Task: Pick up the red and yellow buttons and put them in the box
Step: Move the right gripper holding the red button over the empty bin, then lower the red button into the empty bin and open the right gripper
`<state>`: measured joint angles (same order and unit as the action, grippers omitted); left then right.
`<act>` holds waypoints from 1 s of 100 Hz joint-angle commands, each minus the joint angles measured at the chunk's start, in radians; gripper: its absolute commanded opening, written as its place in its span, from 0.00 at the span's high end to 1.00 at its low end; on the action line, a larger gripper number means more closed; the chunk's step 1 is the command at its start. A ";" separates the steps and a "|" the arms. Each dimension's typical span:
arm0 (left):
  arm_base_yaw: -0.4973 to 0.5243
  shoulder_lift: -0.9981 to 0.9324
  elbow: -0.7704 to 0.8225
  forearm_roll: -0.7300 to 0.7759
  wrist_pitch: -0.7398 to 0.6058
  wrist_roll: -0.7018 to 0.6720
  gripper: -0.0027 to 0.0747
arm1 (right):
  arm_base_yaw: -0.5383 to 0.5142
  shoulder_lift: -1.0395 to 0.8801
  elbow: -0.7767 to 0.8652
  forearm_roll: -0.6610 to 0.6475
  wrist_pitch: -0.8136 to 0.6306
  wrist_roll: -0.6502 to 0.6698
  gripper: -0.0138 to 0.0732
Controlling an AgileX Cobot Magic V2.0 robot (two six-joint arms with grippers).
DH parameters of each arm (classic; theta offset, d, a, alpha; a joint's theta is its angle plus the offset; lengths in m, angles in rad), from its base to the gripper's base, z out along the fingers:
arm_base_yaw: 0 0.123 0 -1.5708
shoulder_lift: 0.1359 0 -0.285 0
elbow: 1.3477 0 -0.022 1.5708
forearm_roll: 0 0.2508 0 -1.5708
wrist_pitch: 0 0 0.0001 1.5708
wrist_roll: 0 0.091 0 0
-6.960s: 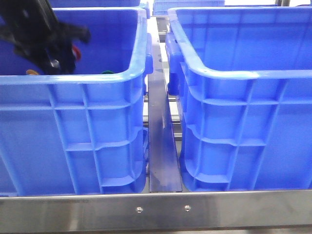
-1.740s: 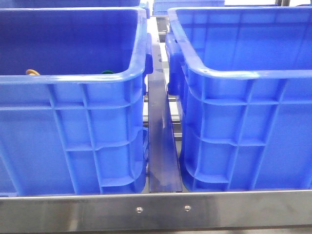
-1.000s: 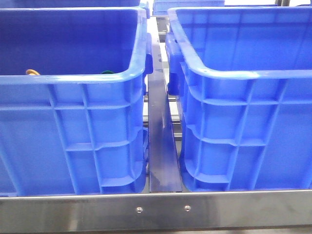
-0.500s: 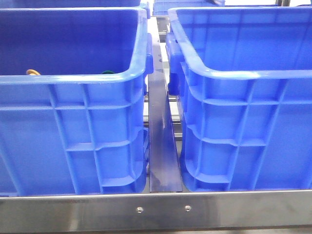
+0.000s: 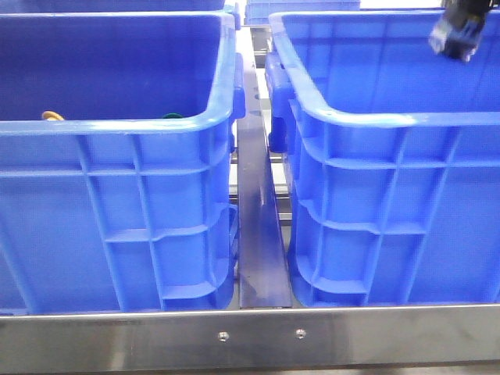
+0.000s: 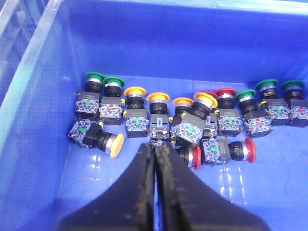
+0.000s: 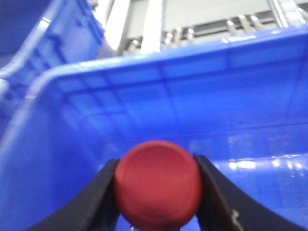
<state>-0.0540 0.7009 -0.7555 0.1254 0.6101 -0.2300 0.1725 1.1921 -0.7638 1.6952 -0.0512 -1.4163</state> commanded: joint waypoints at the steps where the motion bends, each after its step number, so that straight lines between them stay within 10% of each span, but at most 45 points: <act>1: 0.004 -0.004 -0.027 -0.004 -0.083 -0.003 0.99 | -0.002 0.050 -0.073 -0.030 0.001 -0.029 0.61; 100: 0.004 -0.004 -0.027 -0.004 -0.081 -0.003 0.99 | -0.002 0.557 -0.373 -0.136 -0.104 -0.028 0.61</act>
<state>-0.0540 0.7009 -0.7555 0.1254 0.6062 -0.2300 0.1725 1.7817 -1.1083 1.5822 -0.1550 -1.4357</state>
